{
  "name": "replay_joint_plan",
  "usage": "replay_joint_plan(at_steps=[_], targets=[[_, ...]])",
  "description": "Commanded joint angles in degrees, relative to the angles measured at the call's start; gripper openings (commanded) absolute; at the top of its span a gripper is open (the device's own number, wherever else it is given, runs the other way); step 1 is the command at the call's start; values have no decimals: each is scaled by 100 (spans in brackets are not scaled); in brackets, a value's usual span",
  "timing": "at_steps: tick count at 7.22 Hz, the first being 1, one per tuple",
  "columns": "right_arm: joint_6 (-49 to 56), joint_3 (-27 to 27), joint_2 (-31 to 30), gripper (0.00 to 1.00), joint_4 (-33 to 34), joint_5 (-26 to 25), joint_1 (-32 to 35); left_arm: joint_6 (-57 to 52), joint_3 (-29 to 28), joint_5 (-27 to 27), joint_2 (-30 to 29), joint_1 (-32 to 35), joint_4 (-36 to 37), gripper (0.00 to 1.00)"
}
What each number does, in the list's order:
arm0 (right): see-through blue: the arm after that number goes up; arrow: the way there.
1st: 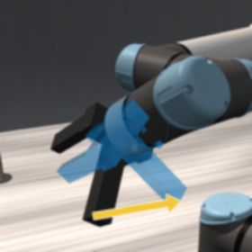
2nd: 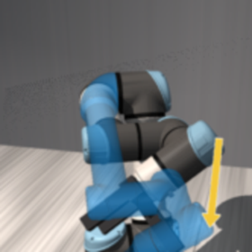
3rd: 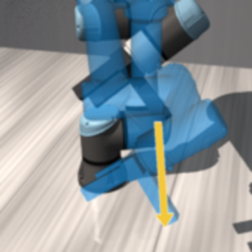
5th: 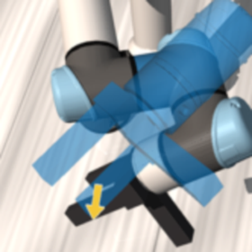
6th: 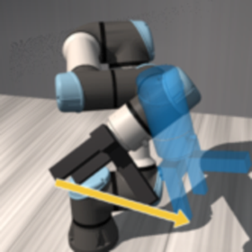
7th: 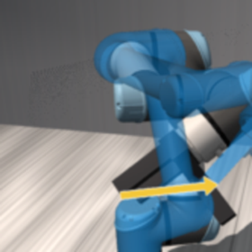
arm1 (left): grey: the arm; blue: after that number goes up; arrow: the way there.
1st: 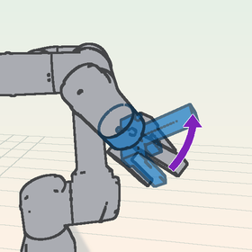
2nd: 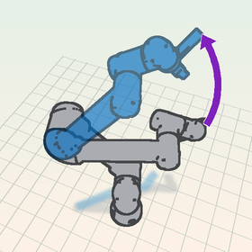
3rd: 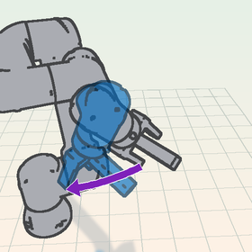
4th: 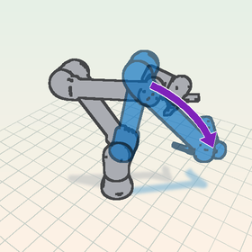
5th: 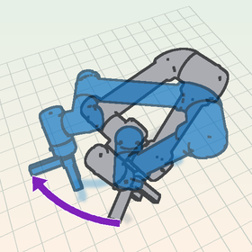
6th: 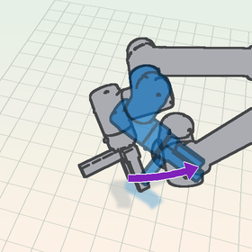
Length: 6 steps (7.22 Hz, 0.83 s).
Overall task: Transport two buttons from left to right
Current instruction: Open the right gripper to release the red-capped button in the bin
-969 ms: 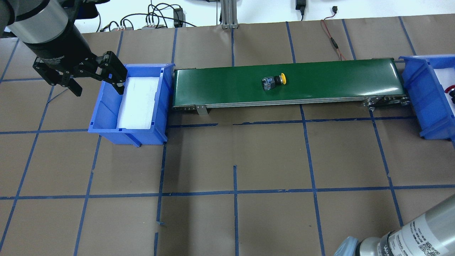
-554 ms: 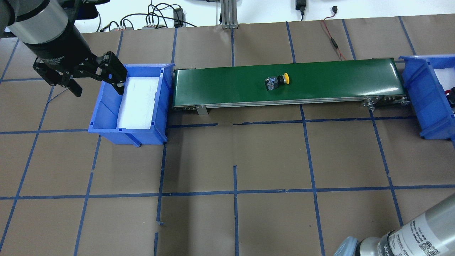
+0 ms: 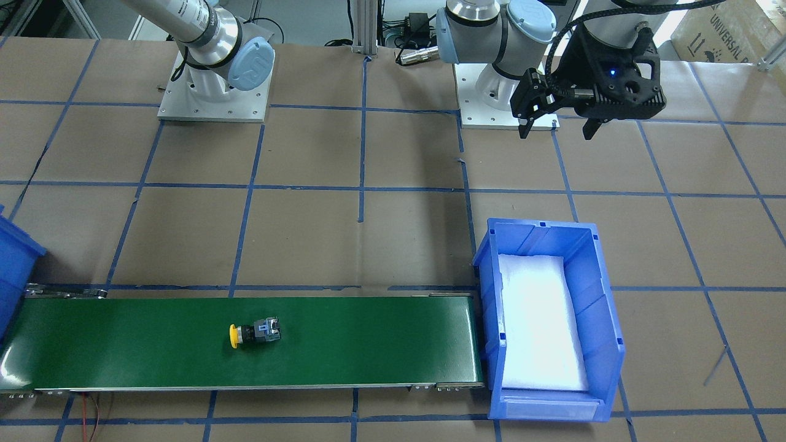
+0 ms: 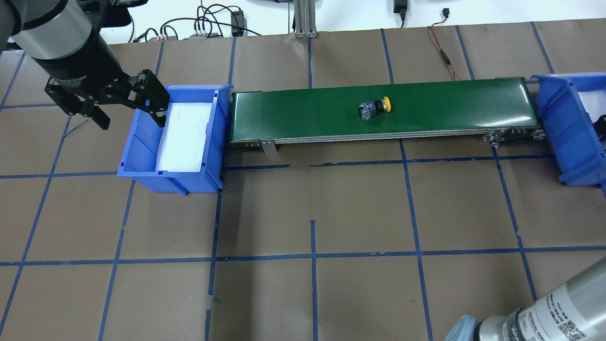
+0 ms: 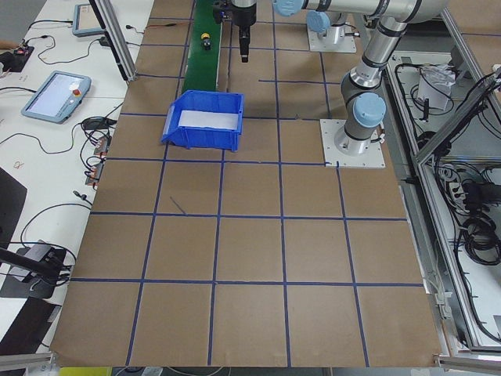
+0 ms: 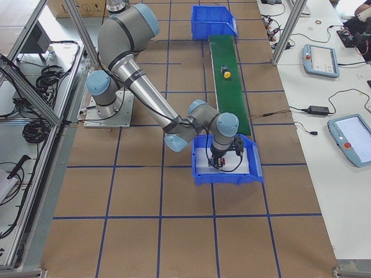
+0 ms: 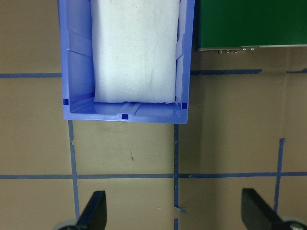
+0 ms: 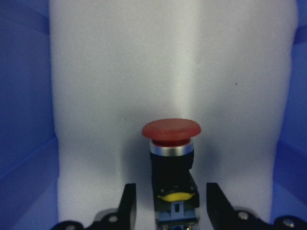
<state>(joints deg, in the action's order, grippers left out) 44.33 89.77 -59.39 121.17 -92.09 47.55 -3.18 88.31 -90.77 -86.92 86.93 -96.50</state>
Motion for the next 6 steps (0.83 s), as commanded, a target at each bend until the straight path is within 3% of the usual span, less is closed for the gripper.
replay_joint_plan(at_steps=[1, 3, 6], targets=[[-56, -29, -115, 100, 55, 77, 0, -7, 2, -2, 0, 0, 0, 100], [-135, -20, -631, 100, -49, 60, 0, 2, 2, -2, 9, 0, 0, 100], [-424, -29, -1757, 100, -1066, 60, 166, 2, 11, 7, 9, 0, 0, 100]])
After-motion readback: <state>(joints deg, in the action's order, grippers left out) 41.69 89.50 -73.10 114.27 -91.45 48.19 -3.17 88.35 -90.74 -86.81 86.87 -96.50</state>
